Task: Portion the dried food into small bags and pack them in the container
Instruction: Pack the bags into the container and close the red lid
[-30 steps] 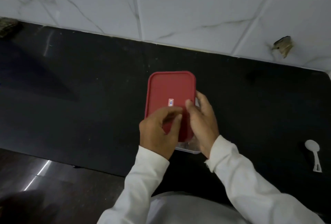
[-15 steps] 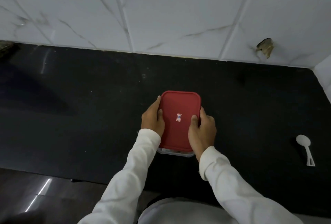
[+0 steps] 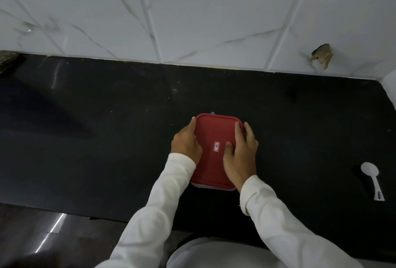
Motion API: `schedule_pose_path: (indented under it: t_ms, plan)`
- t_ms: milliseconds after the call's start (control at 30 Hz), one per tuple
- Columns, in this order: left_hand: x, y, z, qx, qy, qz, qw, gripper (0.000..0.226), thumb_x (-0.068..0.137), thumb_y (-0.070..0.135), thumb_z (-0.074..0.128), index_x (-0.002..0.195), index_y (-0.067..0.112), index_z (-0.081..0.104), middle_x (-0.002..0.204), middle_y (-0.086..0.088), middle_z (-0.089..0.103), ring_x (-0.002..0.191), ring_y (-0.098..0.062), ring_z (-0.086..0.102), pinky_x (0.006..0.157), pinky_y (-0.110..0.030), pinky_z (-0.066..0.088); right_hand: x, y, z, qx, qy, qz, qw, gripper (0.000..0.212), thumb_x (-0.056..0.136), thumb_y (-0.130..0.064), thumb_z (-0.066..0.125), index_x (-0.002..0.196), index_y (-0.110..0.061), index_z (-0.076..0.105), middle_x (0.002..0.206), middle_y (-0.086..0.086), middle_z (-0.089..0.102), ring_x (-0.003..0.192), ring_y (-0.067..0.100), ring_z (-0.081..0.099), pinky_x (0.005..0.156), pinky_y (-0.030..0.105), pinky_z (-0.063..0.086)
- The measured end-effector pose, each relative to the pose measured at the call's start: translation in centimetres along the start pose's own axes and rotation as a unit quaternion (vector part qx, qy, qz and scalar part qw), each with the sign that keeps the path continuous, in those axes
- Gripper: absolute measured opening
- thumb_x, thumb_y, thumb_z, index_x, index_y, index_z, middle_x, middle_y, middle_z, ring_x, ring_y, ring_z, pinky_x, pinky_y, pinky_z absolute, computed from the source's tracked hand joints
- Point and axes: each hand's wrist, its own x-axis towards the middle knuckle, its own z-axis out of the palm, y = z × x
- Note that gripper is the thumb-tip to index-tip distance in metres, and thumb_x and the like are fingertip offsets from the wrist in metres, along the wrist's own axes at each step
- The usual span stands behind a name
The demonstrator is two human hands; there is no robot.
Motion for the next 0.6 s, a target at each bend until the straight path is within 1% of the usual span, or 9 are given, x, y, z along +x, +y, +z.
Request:
schedule_pose_path:
  t_ms: [67, 133, 233, 300, 367, 400, 500, 567, 600]
  plan:
    - [0.7, -0.3, 0.1, -0.038, 0.010, 0.000, 0.999, 0.056, 0.094, -0.001, 0.047, 0.148, 0.014, 0.043, 0.132, -0.012, 0.062, 0.123, -0.028, 0.058, 0.109, -0.035, 0.043, 0.5, 0.2, -0.3, 0.035, 0.001, 0.004, 0.999, 0.058, 0.102, -0.020, 0.044, 0.153, -0.027, 0.019, 0.159, -0.006, 0.016, 0.145, 0.014, 0.010, 0.109, 0.025, 0.020]
    - [1.4, -0.4, 0.0, -0.081, 0.023, -0.006, 0.996, 0.054, 0.094, -0.002, 0.048, 0.145, 0.015, 0.049, 0.136, -0.009, 0.061, 0.127, -0.025, 0.057, 0.111, -0.031, 0.041, 0.7, 0.3, -0.6, 0.062, 0.018, -0.007, 0.998, 0.055, 0.102, -0.018, 0.044, 0.153, -0.026, 0.024, 0.156, -0.005, 0.028, 0.143, 0.013, 0.017, 0.106, 0.022, 0.020]
    - [2.0, -0.1, -0.4, -0.090, 0.047, 0.002, 0.995, 0.051, 0.094, -0.003, 0.051, 0.142, 0.015, 0.053, 0.131, -0.010, 0.064, 0.123, -0.023, 0.060, 0.105, -0.022, 0.040, 1.0, 0.1, -0.9, 0.062, 0.043, -0.018, 0.997, 0.053, 0.102, -0.018, 0.042, 0.152, -0.027, 0.027, 0.155, -0.006, 0.032, 0.141, 0.014, 0.024, 0.105, 0.021, 0.020]
    - [2.2, 0.5, -0.7, -0.068, 0.065, 0.032, 0.995, 0.048, 0.095, 0.000, 0.052, 0.141, 0.013, 0.054, 0.125, -0.012, 0.067, 0.117, -0.027, 0.063, 0.104, -0.027, 0.045, 1.5, -0.1, -1.1, 0.043, 0.059, -0.019, 0.997, 0.051, 0.103, -0.019, 0.041, 0.152, -0.026, 0.028, 0.154, -0.006, 0.033, 0.139, 0.017, 0.028, 0.104, 0.021, 0.021]
    - [2.7, 1.3, -0.8, -0.016, 0.068, 0.058, 0.996, 0.046, 0.096, 0.003, 0.052, 0.141, 0.010, 0.053, 0.118, -0.016, 0.069, 0.110, -0.032, 0.065, 0.100, -0.038, 0.050, 2.2, -0.3, -1.4, 0.024, 0.071, -0.024, 0.997, 0.049, 0.103, -0.019, 0.040, 0.151, -0.023, 0.030, 0.153, -0.004, 0.035, 0.136, 0.018, 0.031, 0.102, 0.019, 0.021]
    - [3.2, 1.8, -0.8, 0.034, 0.053, 0.057, 0.996, 0.046, 0.097, 0.005, 0.050, 0.143, 0.009, 0.051, 0.116, -0.017, 0.068, 0.108, -0.035, 0.064, 0.097, -0.041, 0.050, 2.6, -0.4, -1.5, 0.014, 0.069, -0.023, 0.997, 0.048, 0.104, -0.019, 0.039, 0.151, -0.021, 0.032, 0.153, -0.003, 0.036, 0.135, 0.019, 0.033, 0.101, 0.018, 0.021]
    - [4.6, 2.5, -0.5, 0.186, -0.009, 0.031, 0.982, 0.043, 0.097, 0.006, 0.045, 0.141, 0.007, 0.049, 0.112, -0.016, 0.066, 0.105, -0.036, 0.062, 0.085, -0.039, 0.045, 3.9, -0.5, -1.7, -0.035, 0.035, -0.008, 0.999, 0.046, 0.104, -0.019, 0.038, 0.150, -0.018, 0.035, 0.152, -0.001, 0.038, 0.133, 0.021, 0.035, 0.096, 0.017, 0.019]
    - [4.8, 2.5, -0.4, 0.230, -0.030, 0.016, 0.973, 0.041, 0.095, 0.006, 0.044, 0.136, 0.007, 0.049, 0.109, -0.015, 0.065, 0.103, -0.037, 0.062, 0.077, -0.037, 0.042, 4.3, -0.5, -1.8, -0.063, 0.018, -0.010, 0.998, 0.045, 0.104, -0.018, 0.038, 0.148, -0.016, 0.037, 0.149, -0.001, 0.042, 0.132, 0.022, 0.037, 0.095, 0.018, 0.022]
    - [4.7, 2.4, -0.2, 0.242, -0.037, 0.010, 0.969, 0.043, 0.095, 0.006, 0.044, 0.138, 0.007, 0.047, 0.110, -0.015, 0.065, 0.104, -0.038, 0.061, 0.076, -0.037, 0.041, 4.2, -0.4, -1.9, -0.069, 0.015, -0.012, 0.997, 0.044, 0.104, -0.017, 0.038, 0.148, -0.015, 0.038, 0.146, -0.001, 0.045, 0.131, 0.023, 0.039, 0.096, 0.019, 0.024]
